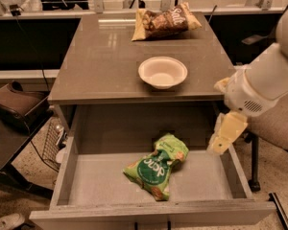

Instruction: Pick green rice chip bag from top drawer and place on counter

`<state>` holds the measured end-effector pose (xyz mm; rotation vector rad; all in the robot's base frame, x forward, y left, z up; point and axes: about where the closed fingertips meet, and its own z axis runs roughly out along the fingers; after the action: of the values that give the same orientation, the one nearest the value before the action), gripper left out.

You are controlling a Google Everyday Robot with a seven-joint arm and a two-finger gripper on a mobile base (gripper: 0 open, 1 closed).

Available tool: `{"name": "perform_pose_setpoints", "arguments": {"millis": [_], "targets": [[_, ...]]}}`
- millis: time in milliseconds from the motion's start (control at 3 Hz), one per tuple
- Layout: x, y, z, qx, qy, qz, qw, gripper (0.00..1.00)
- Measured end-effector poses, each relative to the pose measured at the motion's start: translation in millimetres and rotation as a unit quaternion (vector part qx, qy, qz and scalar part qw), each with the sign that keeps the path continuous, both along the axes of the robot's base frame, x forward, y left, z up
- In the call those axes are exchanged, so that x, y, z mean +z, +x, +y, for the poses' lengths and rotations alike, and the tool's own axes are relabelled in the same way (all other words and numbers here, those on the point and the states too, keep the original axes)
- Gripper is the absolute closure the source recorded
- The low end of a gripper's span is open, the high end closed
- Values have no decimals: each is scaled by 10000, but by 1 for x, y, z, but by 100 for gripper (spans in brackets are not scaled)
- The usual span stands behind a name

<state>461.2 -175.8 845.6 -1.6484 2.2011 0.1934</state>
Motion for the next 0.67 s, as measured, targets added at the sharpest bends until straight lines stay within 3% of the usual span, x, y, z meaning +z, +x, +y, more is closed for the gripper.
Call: {"name": "perform_pose_setpoints", "arguments": {"millis": [333, 667], "targets": [[-62, -2, 21, 40, 625, 17, 9980, 0], [-67, 13, 27, -68, 736, -263, 9969, 0]]}}
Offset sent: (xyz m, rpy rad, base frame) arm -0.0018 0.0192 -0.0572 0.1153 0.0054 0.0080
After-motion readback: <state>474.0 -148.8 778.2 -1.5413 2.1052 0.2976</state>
